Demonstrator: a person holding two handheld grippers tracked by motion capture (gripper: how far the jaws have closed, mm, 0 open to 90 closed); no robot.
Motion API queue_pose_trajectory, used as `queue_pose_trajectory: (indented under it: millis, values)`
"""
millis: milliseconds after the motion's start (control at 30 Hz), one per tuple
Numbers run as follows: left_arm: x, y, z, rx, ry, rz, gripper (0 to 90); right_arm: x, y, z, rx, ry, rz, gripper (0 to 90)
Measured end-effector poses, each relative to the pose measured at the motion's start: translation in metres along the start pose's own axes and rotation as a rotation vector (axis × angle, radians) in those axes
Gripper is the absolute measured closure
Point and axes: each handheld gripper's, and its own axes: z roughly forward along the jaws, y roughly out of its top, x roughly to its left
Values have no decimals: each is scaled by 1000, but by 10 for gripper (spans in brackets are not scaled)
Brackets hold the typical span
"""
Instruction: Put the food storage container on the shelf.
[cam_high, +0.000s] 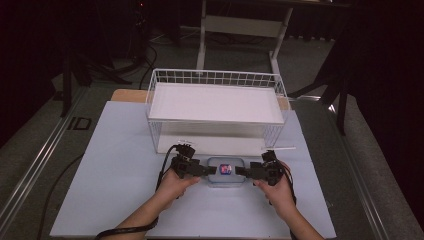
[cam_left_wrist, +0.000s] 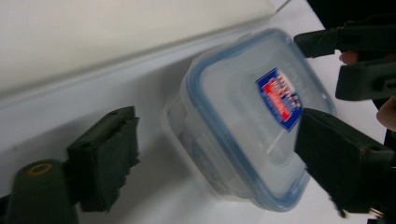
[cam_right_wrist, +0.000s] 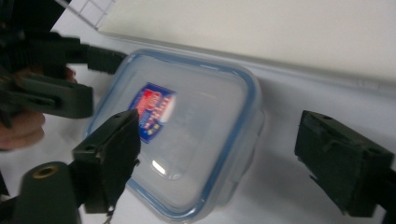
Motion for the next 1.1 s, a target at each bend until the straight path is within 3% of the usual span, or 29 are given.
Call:
queue_pose_trajectory:
  millis: [33, 233, 333, 433, 500, 567, 667, 867, 900, 967, 1100]
  values:
    - [1, -1, 2, 8, -8, -9, 162, -3, 0, 2, 13, 1, 30, 174]
    - [4, -4, 8, 36, -65, -65, 218, -12, -2, 8, 65, 6, 97, 189]
    - [2, -7, 8, 49, -84, -85, 239, -14, -2, 9, 80, 39, 139, 236]
    - [-3, -9, 9, 63, -108, -76, 278, -14, -2, 11, 114, 93, 180, 291]
    - [-5, -10, 8, 52, -91, -69, 298, -15, -2, 12, 123, 131, 203, 368]
    - [-5, -10, 6, 43, -89, -80, 353, -15, -3, 12, 127, 139, 226, 374]
    - [-10, -10, 4, 53, -67, -37, 361, -16, -4, 10, 122, 148, 282, 403]
    - [-21, -12, 1, 68, -17, 17, 371, -7, -6, 6, 119, 115, 215, 403]
    - [-23, -12, 1, 65, -11, 18, 373, -6, -7, 5, 114, 109, 206, 404]
    - [-23, -13, -3, 43, -10, -29, 429, -3, -8, 3, 119, 108, 180, 407]
    - [-32, -17, -4, 24, 37, 24, 432, 2, -10, 0, 112, 88, 158, 412]
